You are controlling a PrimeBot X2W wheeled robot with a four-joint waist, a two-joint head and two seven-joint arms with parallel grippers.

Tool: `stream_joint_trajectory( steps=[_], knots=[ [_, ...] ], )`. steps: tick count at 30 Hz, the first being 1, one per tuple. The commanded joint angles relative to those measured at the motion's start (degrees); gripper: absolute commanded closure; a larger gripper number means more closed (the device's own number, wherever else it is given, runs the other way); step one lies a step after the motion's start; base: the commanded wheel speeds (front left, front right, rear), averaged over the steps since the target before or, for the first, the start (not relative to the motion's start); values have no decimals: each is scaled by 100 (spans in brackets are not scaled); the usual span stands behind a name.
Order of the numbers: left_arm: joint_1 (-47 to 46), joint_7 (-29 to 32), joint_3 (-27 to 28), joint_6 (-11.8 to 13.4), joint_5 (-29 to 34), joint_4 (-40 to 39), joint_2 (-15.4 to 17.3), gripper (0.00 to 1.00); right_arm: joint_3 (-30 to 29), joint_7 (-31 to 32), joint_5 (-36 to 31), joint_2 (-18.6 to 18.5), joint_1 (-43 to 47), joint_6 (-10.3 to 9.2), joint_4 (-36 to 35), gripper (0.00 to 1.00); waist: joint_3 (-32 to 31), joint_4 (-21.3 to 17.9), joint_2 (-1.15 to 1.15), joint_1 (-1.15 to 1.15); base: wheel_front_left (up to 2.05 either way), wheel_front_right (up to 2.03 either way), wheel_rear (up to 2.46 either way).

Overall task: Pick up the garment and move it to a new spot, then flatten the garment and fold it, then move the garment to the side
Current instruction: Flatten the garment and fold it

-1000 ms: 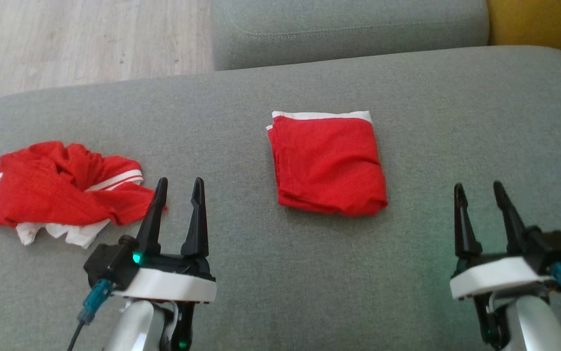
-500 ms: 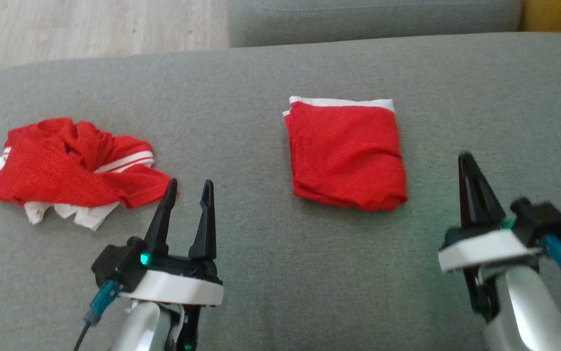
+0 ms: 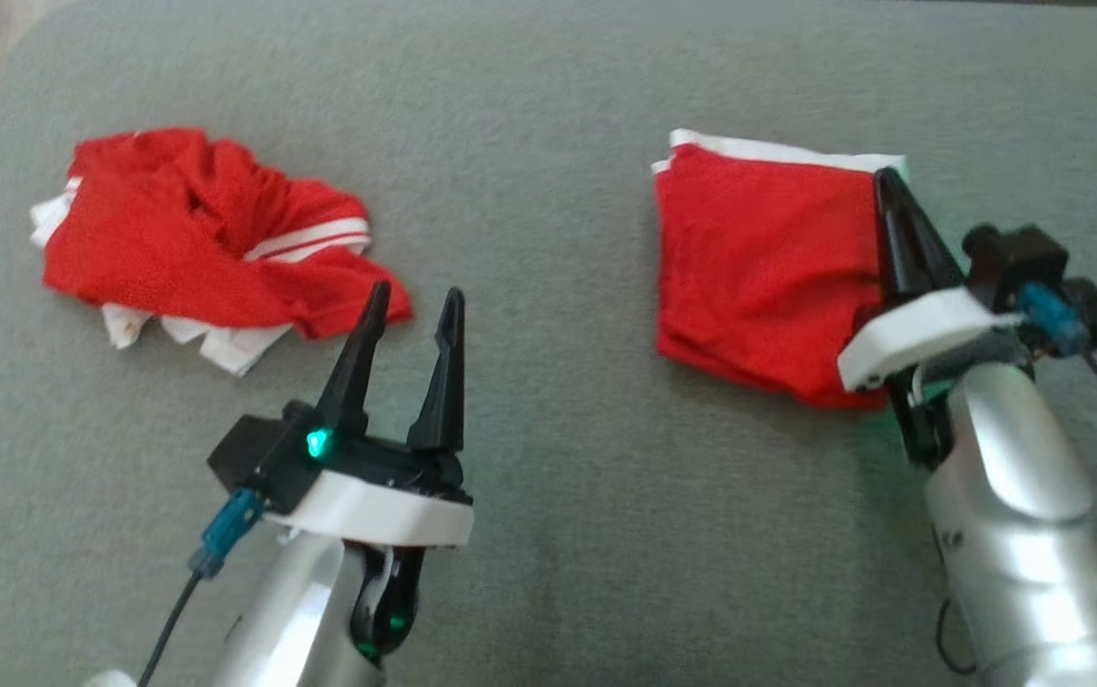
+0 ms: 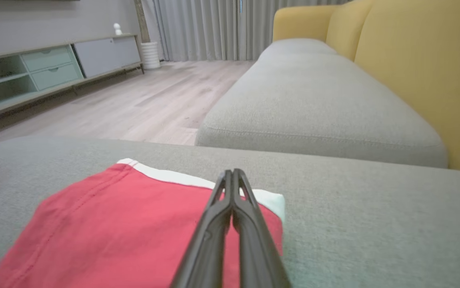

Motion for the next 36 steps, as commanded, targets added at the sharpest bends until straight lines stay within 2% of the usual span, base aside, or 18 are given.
stream_joint_trajectory(
  steps=[1, 8, 13, 16, 20, 24, 30, 36],
  knots=[
    [-250, -29, 97, 26, -44, -219, 27, 0, 69, -1, -80, -12, -344, -4, 63, 100, 262, 275, 0, -1, 0, 0, 0],
    [-387, -29, -69, 87, -169, -208, 27, 0, -234, 207, -482, -138, -965, -4, 1513, 100, 432, 561, 0, -1, 0, 0, 0],
    [-362, -29, -35, 107, -200, -167, 27, 0, -142, -32, -531, -46, -1208, -4, 1675, 100, 327, 590, 0, -1, 0, 0, 0],
    [-320, -29, -30, 123, -212, -159, 27, 0, 156, -77, -409, -5, -1222, -4, 1580, 100, 228, 582, 0, -1, 0, 0, 0],
    [-280, -29, -73, 135, -233, -166, 27, 0, 1205, -87, 295, 2, -1069, -4, 1455, 100, 151, 595, 0, -1, 0, 0, 0],
    [-280, -29, -106, 151, -240, -176, 27, 0, 1951, -79, 588, 3, -1033, -4, 1624, 100, 138, 595, 0, -1, 0, 0, 0],
    [-279, -29, -67, 153, -235, -156, 27, 0, 2445, 145, 875, 4, -1182, -4, 2174, 100, 118, 584, 0, -1, 0, 0, 0],
    [-227, -29, 86, 162, -201, -154, 27, 0, 2466, -32, 1144, 4, -1278, -4, 2131, 100, -36, 368, 0, -1, 0, 0, 0]
  ],
)
